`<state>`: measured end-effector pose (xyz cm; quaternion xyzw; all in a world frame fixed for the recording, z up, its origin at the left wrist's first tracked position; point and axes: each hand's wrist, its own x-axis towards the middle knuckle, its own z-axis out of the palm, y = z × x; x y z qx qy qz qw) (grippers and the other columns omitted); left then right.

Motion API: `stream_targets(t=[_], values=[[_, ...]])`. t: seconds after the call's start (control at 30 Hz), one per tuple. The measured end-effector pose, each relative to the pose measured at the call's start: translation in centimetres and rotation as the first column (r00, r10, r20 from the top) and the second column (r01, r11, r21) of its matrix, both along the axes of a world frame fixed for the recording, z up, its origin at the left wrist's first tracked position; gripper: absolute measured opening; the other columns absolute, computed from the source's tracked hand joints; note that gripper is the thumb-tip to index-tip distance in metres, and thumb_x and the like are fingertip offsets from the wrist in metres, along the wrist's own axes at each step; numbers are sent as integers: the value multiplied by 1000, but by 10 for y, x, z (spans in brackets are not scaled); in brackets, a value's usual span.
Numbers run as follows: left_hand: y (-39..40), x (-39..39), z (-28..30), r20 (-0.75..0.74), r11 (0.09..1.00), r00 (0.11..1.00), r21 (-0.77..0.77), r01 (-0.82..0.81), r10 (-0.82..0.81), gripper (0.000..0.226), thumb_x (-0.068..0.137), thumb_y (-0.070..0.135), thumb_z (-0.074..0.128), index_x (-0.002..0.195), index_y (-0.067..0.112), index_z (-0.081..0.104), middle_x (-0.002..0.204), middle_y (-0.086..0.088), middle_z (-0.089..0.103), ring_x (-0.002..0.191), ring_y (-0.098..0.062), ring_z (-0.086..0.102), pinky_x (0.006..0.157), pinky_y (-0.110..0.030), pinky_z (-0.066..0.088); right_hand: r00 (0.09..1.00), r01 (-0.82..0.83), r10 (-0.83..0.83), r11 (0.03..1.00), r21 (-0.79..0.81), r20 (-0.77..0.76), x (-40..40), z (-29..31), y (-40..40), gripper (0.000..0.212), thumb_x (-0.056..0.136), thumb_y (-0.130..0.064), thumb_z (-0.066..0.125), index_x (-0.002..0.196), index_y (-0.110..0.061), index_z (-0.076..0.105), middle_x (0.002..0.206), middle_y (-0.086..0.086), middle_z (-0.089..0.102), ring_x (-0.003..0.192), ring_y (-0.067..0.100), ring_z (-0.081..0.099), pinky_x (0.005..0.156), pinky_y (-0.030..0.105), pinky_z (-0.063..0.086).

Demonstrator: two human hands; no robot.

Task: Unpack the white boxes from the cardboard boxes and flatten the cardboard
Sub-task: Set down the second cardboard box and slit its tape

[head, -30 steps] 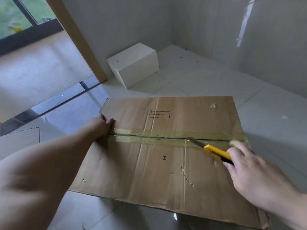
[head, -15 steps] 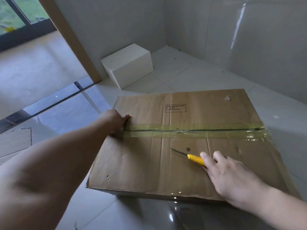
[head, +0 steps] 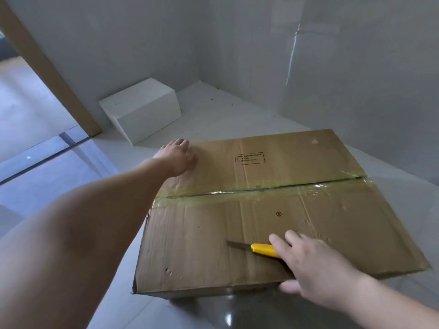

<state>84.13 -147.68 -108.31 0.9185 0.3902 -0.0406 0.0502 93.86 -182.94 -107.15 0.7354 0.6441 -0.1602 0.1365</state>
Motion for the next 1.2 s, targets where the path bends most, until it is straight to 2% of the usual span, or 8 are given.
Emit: stream_targets(t=[0.2,0.43,0.57,0.7,0.87,1.03,1.13,1.2], values=[[34,19,-20,-38,998,997,-12,-65,64,55,98,53,27,124,12,51,131,-13,52,122,-32,46,102,-40,34,998,14,-15,1000,-16,-59,7,-2,6,79,87,-50,57,146,-22,13,124,4,38,111,25,45,88,36,39],[46,-7,-22,-11,989,989,32,-148,148,60,96,56,24,126,12,51,130,-14,51,123,-34,44,104,-41,33,998,58,-55,996,72,-36,31,-7,26,76,86,-50,60,144,-25,19,119,-1,42,109,21,50,82,32,40],[53,-66,-20,-142,931,920,63,-360,366,69,95,59,20,127,8,53,124,-20,54,114,-38,51,98,-41,42,968,238,-249,947,217,28,63,-9,64,37,90,-41,57,113,-22,36,95,-1,49,93,25,60,66,34,41],[18,-120,-14,-302,896,844,126,-425,443,71,96,60,14,122,7,53,119,-15,61,110,-34,57,90,-38,46,916,385,-395,819,425,-70,85,-11,94,29,89,-34,62,102,-12,47,89,9,57,86,35,60,64,36,44],[-39,-117,-10,-334,922,864,47,-384,376,70,98,54,12,151,10,0,123,-21,58,106,-35,57,87,-39,44,885,464,-388,770,438,-256,76,-17,77,19,94,-29,52,106,-14,53,86,11,63,79,37,57,64,37,43],[-97,-83,14,-397,975,896,-9,-224,202,76,94,63,23,146,9,13,76,-8,62,47,-16,57,46,-27,45,800,594,-506,742,310,-321,97,-18,26,20,94,-34,53,99,-15,51,78,8,58,76,34,55,61,36,42],[-123,-61,19,-336,973,931,-129,-192,139,75,92,61,34,144,12,14,72,-4,60,44,-15,60,42,-26,49,749,658,-569,694,292,-339,110,-14,-6,26,93,-33,57,84,-11,45,67,7,51,64,32,52,53,35,34],[-143,-47,19,-332,979,942,-173,-111,48,83,91,63,36,149,14,3,72,-2,61,48,-13,61,49,-28,54,647,750,-590,609,260,-483,117,-10,-22,26,91,-30,59,82,-10,46,66,9,55,56,28,55,51,33,42]])
